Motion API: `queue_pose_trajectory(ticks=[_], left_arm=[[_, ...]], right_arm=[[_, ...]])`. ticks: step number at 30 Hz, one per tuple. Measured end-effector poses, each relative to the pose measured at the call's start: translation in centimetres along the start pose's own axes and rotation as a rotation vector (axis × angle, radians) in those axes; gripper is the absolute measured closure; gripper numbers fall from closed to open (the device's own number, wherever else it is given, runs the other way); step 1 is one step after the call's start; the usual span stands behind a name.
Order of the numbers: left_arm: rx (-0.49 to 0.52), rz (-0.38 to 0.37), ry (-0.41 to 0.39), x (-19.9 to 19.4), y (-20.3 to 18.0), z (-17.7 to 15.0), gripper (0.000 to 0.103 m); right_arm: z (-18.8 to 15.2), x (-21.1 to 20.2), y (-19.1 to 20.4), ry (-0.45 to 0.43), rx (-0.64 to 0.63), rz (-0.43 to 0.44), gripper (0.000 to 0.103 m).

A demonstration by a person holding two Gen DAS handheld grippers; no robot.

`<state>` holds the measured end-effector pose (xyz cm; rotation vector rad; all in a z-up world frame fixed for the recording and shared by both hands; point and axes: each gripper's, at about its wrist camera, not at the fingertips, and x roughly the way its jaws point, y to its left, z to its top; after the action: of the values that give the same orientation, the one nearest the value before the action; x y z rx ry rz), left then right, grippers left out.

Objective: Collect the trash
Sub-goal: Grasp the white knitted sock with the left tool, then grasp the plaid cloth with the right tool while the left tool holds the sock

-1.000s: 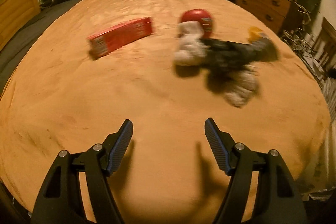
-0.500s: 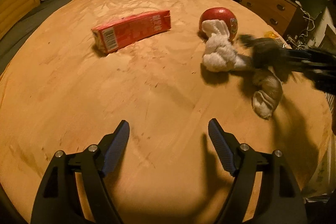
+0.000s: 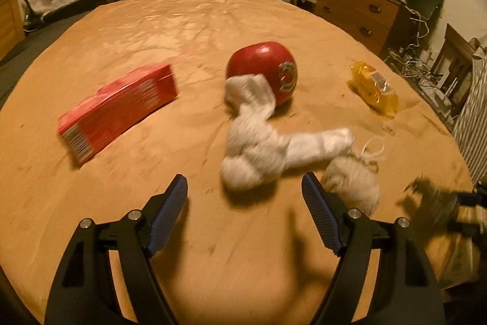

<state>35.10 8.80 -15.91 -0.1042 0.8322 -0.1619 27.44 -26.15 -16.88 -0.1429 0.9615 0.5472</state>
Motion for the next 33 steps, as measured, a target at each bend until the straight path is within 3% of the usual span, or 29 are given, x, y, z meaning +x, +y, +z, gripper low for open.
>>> queue_pose_trajectory(ticks=[4, 6, 7, 8, 10, 18, 21, 23, 25, 28, 30, 33], left_arm=[[-0.017, -0.01, 0.01, 1.3, 0.0, 0.7, 0.029], [-0.024, -0.025, 0.027, 1.9, 0.2, 0.6, 0.054], [-0.028, -0.024, 0.025, 1.8, 0.3, 0.5, 0.057], [-0.032, -0.033, 0.02, 1.7, 0.5, 0.4, 0.067], [-0.041, -0.034, 0.017, 1.0, 0.9, 0.0, 0.069], [-0.037, 0.031, 0.035, -2.6, 4.2, -3.0, 0.069], [-0.07, 0.037, 0.049, -2.4, 5.5, -3.7, 0.069], [-0.055, 0.028, 0.046, -2.5, 5.0, -3.8, 0.069], [-0.032, 0.016, 0.054, -2.2, 4.3, -3.7, 0.067], [-0.016, 0.026, 0.058, -1.9, 3.7, -3.7, 0.055], [-0.017, 0.046, 0.038, -2.1, 3.6, -3.5, 0.041], [-0.015, 0.055, 0.032, -1.9, 3.3, -3.1, 0.039]], right_arm=[[0.4, -0.8, 1.4, 0.009, -0.094, 0.006, 0.036], [0.9, -0.6, 1.9, 0.016, -0.117, 0.013, 0.035], [1.0, -0.5, 2.1, 0.022, -0.13, 0.017, 0.035], [1.1, -0.3, 2.4, 0.029, -0.141, 0.023, 0.035], [1.0, -0.1, 2.6, 0.042, -0.158, 0.034, 0.035], [-0.2, -1.7, 4.9, 0.066, -0.266, 0.112, 0.035], [-2.6, -3.1, 7.9, 0.11, -0.348, 0.2, 0.033], [-4.2, -2.5, 9.3, 0.134, -0.435, 0.101, 0.029], [-4.5, -1.2, 8.6, 0.147, -0.407, 0.052, 0.029], [-4.5, -0.5, 9.1, 0.164, -0.431, 0.08, 0.029], [-4.3, 0.2, 9.2, 0.176, -0.436, 0.077, 0.031], [-4.0, 1.1, 8.8, 0.188, -0.419, 0.071, 0.041]])
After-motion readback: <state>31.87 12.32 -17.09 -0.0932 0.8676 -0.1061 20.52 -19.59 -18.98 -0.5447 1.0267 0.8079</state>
